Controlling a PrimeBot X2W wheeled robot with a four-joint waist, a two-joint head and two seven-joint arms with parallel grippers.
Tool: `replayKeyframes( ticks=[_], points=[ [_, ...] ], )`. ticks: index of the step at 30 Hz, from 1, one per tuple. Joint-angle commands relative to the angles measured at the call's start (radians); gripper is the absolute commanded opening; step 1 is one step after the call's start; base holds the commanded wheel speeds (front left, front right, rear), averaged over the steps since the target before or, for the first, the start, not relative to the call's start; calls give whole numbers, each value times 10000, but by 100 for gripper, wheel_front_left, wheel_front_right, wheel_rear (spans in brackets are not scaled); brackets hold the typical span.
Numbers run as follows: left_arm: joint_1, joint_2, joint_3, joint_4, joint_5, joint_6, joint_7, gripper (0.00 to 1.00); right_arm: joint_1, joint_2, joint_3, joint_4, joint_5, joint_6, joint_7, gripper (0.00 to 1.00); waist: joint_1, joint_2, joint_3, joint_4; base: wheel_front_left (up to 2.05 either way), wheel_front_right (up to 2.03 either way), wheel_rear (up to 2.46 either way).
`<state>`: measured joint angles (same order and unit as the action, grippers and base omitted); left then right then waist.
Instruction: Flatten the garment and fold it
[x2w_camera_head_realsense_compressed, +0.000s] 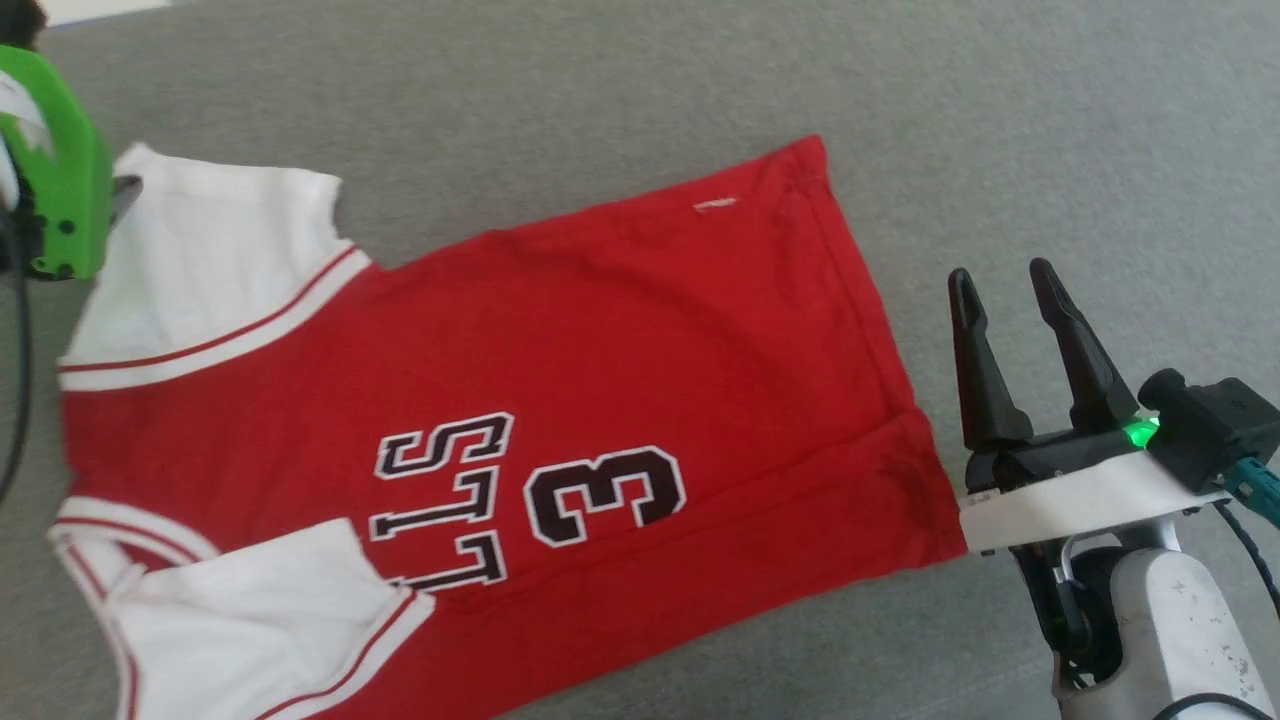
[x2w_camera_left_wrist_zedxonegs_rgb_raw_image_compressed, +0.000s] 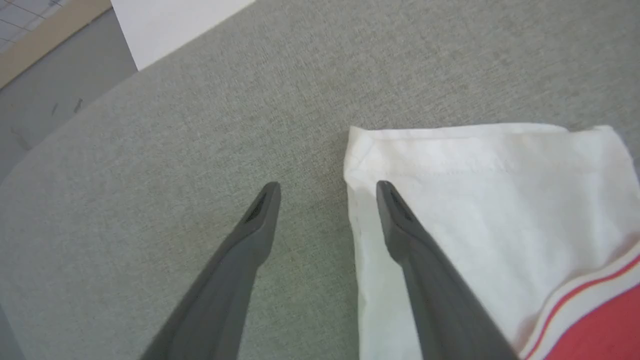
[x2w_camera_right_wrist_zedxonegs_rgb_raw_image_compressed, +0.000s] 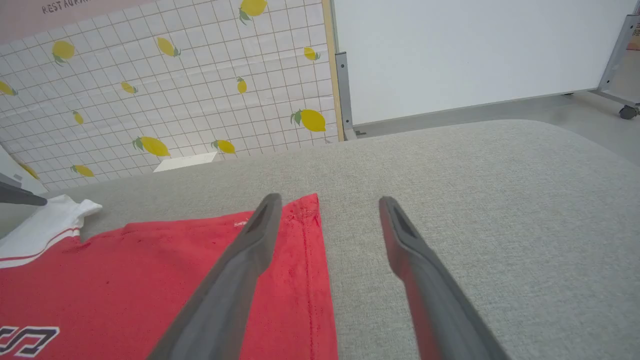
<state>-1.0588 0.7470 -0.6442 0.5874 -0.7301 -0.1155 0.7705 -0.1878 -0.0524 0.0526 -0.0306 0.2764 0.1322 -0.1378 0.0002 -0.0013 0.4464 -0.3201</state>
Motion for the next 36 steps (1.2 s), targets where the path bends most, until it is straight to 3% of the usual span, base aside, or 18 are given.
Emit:
replayKeyframes(
  ticks=[1,4,12,13,14,21,27,31,36],
  points=[
    [-211,40,82,120,-231,91,345,100,-199,20,-22,111,79,-15,-114,100,-2,13,555,-594,0,0,0],
    [-319,84,192,164,-622,129,1051,100,-212,21,-124,322,152,-15,-234,100,-2,13,617,-655,0,0,0],
    [-347,234,226,106,-656,297,1141,100,-354,21,-76,615,159,-15,-391,100,-2,13,841,-659,0,0,0],
    [-319,225,225,141,-715,304,1235,35,-377,21,-70,632,165,-15,-400,100,-2,13,854,-651,0,0,0],
    [-288,209,221,174,-790,319,1367,0,-403,21,-69,652,171,-15,-409,100,-2,13,862,-637,0,0,0],
    [-265,13,167,125,-812,403,1242,0,-446,22,-175,723,28,-15,-361,100,-2,13,720,-410,0,0,0],
    [-254,-384,114,18,-524,284,-135,0,-441,22,-317,603,-325,-15,32,100,-2,13,179,40,0,0,0],
    [-109,-806,148,-270,-310,156,-1825,0,-465,-181,-510,383,-823,-15,1050,100,-2,13,-317,621,0,0,0],
    [365,-1160,-118,-792,-41,53,-3094,0,-612,-1246,-211,200,-530,-15,2940,100,-2,13,-855,1448,0,0,0]
  ],
)
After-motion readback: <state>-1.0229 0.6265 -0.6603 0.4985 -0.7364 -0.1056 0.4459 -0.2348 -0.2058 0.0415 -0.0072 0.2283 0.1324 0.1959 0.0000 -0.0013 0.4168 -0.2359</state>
